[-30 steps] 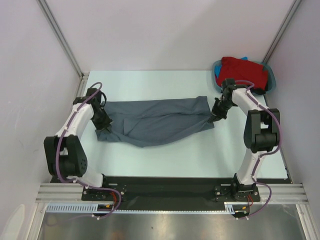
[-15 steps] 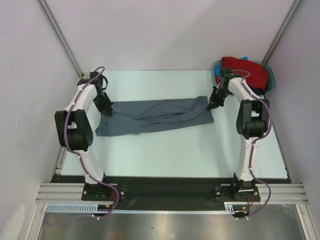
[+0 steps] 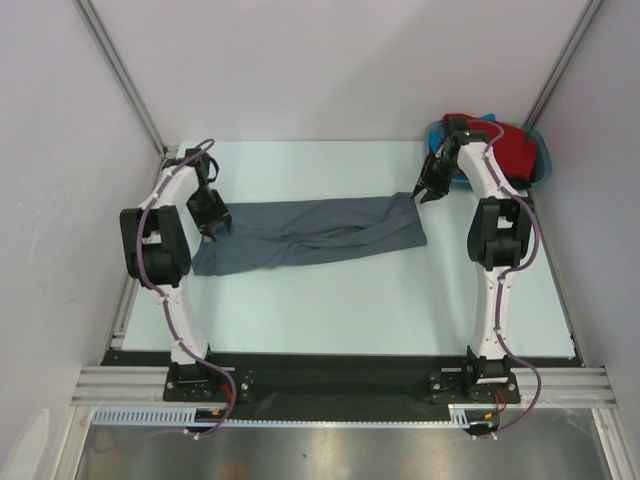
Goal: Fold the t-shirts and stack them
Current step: Fold the tshirt
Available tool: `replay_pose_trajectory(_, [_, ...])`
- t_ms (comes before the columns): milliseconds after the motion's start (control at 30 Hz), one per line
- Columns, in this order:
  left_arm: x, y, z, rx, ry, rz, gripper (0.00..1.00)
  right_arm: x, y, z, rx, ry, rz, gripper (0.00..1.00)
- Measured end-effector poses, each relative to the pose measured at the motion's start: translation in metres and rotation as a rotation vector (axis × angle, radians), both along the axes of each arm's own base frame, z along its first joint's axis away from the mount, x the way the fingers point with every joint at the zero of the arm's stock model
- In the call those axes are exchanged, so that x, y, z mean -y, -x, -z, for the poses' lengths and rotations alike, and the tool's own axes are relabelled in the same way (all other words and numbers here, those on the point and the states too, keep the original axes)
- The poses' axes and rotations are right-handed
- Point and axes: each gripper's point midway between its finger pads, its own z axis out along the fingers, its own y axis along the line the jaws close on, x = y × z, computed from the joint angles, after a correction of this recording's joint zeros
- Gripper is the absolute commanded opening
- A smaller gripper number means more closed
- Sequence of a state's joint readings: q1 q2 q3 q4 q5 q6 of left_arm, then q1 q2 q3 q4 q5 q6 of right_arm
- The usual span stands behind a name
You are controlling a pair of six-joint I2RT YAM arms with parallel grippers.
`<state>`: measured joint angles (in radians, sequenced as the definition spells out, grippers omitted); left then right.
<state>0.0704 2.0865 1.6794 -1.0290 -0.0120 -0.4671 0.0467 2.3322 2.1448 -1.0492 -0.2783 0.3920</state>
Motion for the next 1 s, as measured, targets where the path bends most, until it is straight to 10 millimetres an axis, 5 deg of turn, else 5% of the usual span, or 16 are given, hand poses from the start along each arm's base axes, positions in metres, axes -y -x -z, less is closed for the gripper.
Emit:
replay_pose_trajectory(200, [-0.003, 0.012, -0.033, 0.074, -0.026, 0.011, 0.63, -0.017, 0.008, -0.016, 0.016, -0.006, -0.063, 0.39])
replay_pose_trajectory(367, [-0.001, 0.037, -0.061, 0.133, -0.030, 0.010, 0.61, -0.063, 0.026, -0.023, 0.005, -0.065, -0.189, 0.37])
replay_pose_trajectory(733, [0.010, 0.074, -0.040, 0.070, 0.023, -0.009, 0.61, -0.174, 0.068, -0.061, 0.014, -0.321, -0.465, 0.36])
replay_pose_trajectory(1000, [0.020, 0.092, -0.042, 0.128, 0.066, -0.013, 0.62, -0.238, 0.106, -0.052, -0.072, -0.476, -0.565, 0.36])
